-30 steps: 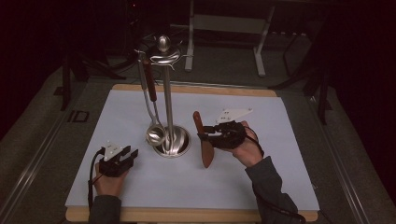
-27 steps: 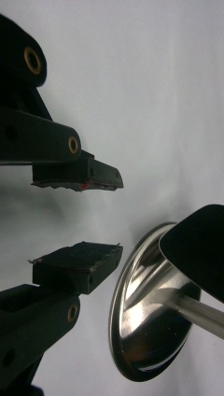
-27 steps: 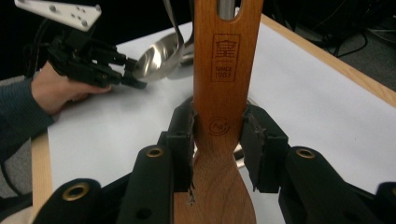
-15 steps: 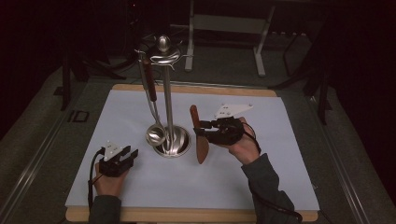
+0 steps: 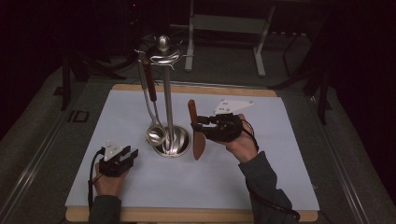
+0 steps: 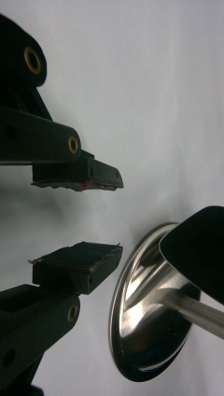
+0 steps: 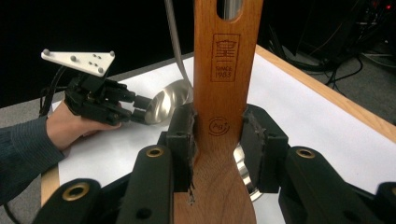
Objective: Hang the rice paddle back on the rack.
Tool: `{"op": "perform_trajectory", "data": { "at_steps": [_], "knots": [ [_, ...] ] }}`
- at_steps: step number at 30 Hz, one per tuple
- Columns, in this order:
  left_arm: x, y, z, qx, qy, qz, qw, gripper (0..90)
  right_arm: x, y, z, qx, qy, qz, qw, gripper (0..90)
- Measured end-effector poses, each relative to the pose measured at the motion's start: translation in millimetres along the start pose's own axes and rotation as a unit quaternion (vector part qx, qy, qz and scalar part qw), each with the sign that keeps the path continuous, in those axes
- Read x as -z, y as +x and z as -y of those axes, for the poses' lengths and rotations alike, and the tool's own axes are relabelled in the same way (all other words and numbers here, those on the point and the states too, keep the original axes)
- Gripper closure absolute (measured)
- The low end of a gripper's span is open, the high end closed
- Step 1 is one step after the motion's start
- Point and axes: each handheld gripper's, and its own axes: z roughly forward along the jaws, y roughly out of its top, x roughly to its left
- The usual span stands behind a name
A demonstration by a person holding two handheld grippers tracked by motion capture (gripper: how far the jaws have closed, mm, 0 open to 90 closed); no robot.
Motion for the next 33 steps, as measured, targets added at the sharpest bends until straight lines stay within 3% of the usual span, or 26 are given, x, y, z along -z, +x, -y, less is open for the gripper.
{"op": "perform_trajectory", "data": {
  "at_steps": [33],
  "knots": [
    [-0.1,-0.1,-0.1,-0.001,0.001,0.0,1.0,61.6,14.0,6.3,-47.2,0.014,-0.052,0.008,0.9985,66.1]
  ]
}}
